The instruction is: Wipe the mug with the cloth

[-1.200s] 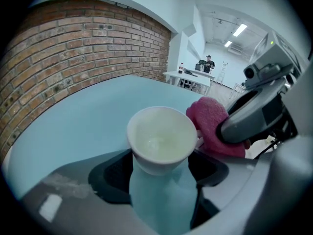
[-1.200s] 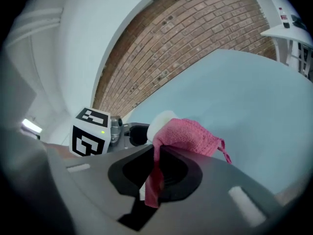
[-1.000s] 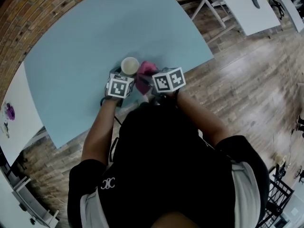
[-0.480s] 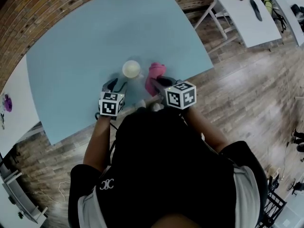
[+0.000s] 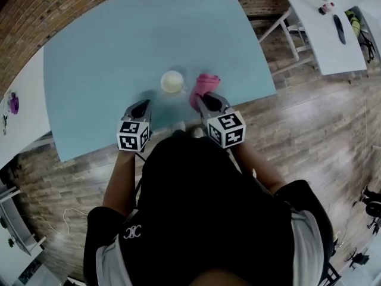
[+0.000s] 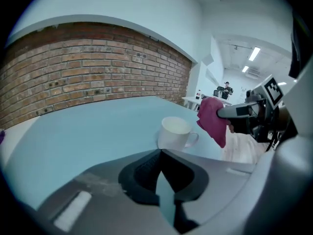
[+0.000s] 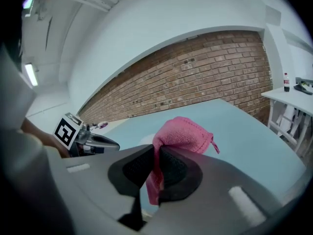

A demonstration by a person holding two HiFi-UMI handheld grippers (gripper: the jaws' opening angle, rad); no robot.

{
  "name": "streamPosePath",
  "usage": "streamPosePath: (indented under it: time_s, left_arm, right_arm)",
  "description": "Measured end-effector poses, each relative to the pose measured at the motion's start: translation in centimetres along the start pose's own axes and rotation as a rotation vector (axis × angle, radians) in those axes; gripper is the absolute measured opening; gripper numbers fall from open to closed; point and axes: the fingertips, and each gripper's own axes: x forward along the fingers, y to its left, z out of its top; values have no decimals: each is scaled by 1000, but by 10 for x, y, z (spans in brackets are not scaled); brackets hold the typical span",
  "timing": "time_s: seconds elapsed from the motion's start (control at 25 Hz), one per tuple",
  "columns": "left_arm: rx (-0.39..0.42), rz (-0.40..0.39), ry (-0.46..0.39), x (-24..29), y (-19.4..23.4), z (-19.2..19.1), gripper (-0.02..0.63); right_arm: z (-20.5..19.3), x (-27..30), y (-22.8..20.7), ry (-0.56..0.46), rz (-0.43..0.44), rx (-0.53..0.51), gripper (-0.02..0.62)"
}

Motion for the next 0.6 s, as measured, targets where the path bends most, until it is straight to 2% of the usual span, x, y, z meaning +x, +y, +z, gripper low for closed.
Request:
streamPosePath:
  time_s: [0.16,0.28,0.4,0.6]
  left_arm:
    - [29,-7,40,-9,-3,-6,0]
    - [20,22,70,-17,11,-14,2]
    - [24,34,68,-22,25,-10,2]
    - [84,-16,56,-23,34,-1,2]
  right_arm:
    - [-6,7,-4,1,-23,-69,37]
    - [-11,8,1,2,-42,-114,37]
    - [-17,9,6,-8,-60,-102,37]
    - [-28,15,14,-5,-108,-44,37]
